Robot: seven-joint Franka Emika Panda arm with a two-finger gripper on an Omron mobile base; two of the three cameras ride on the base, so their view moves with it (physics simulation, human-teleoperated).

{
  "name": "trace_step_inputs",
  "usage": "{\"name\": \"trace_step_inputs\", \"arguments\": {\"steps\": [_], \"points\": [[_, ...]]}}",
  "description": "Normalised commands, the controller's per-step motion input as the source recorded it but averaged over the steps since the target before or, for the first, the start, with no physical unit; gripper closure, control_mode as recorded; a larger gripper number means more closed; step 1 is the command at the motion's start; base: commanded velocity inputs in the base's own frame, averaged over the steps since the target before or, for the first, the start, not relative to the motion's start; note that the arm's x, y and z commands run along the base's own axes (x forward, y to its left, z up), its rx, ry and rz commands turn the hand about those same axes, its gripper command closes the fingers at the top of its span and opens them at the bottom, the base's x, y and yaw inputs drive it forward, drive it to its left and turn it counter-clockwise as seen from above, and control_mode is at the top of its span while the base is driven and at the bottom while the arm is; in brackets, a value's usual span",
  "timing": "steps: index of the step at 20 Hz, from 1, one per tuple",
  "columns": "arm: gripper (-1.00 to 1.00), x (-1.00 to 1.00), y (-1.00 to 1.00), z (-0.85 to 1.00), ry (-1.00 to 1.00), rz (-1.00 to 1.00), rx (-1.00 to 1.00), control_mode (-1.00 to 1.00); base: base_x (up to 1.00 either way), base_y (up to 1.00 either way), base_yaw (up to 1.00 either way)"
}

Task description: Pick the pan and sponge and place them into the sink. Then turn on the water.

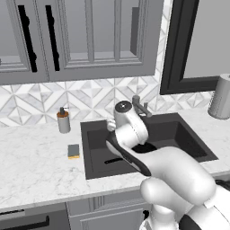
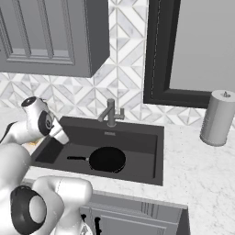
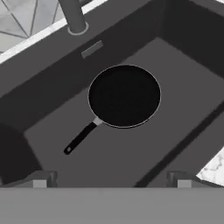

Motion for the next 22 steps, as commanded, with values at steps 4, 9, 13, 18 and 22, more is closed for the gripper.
{"name": "trace_step_inputs", "arguments": {"steps": [4, 9, 13, 18, 22], "points": [[-1.0, 0.0, 0.14, 0.0, 0.01, 0.51, 0.0, -1.0, 0.0, 0.0, 0.0], [-1.0, 0.0, 0.38, 0.04, 0.0, 0.27, 0.0, -1.0, 0.0, 0.0, 0.0], [-1.0, 0.0, 0.55, 0.17, 0.06, 0.15, 0.0, -1.0, 0.0, 0.0, 0.0], [-1.0, 0.02, 0.62, 0.18, 0.19, 0.23, 0.0, -1.0, 0.0, 0.0, 0.0], [-1.0, 0.11, 0.58, 0.08, 0.19, 0.21, 0.0, -1.0, 0.0, 0.0, 0.0]]}}
